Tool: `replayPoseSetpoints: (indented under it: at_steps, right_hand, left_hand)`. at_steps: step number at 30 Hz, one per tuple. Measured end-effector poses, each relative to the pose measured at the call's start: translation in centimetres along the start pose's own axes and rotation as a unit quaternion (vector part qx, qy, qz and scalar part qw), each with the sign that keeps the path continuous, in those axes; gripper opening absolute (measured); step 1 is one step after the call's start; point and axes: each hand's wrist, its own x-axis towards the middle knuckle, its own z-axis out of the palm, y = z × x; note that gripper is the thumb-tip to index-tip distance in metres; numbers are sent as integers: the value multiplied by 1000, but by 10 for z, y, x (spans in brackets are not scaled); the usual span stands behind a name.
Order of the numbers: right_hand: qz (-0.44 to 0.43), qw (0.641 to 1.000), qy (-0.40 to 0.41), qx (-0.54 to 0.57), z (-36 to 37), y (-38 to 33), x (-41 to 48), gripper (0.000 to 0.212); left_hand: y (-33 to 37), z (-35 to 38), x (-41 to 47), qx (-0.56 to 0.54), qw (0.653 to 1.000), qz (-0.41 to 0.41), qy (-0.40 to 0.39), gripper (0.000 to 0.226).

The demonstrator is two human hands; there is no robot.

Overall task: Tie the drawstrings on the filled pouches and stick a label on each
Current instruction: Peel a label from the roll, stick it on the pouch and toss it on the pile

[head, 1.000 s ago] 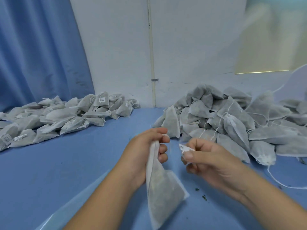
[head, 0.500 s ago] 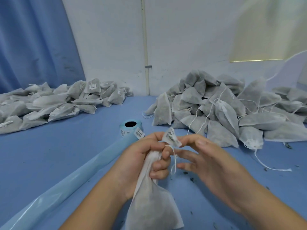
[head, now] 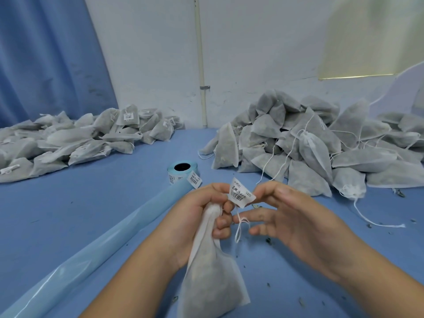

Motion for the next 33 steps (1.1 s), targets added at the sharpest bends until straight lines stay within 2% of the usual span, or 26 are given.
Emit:
replayPoseSetpoints:
  at_steps: [5,9,11,13,15,17,20,23,25,30,31,33]
  right_hand:
    - [2,1000,-15,15,1,3,0,49]
    - [3,999,-36,27,1,4,0,46]
    - [5,998,-42,37,1,4,0,46]
    - [5,998,-46,38,1,5,0,44]
    - [9,998,-43,41,1,5,1,45]
    - [12,998,-37,44,0,5,1,46]
    - [15,998,-34,41,0,5,1,48]
    - [22,999,-28,35,0,7,1,40]
    - [23,999,-27,24,0,8,1,29]
    - [-3,1000,13,13,-7,2,1,29]
    - [-10,999,31,5,-9,0,2,28]
    - [-23,998,57,-3,-16,0,3,31]
  left_hand:
    - [-2,-2,1,20,1000,-4,24,16]
    - [-2,3,-2,81,995,-6,55,18]
    - [-3,1,-3,177,982,11,73,18]
    - [-6,-4,-3,292,951,13,101,12]
    - [-6,-10,-4,353,928,-8,115,23]
    - [-3,-12,-8,372,918,-40,129,41]
    - [4,-15,-11,401,902,-57,150,49]
    - [11,-20,-12,360,920,-102,119,32]
    - [12,-20,-14,385,908,-132,102,31]
    - [12,-17,-20,451,877,-138,93,40]
    - [12,-17,-20,448,879,-135,91,38]
    - [12,-19,-17,416,897,-123,85,22]
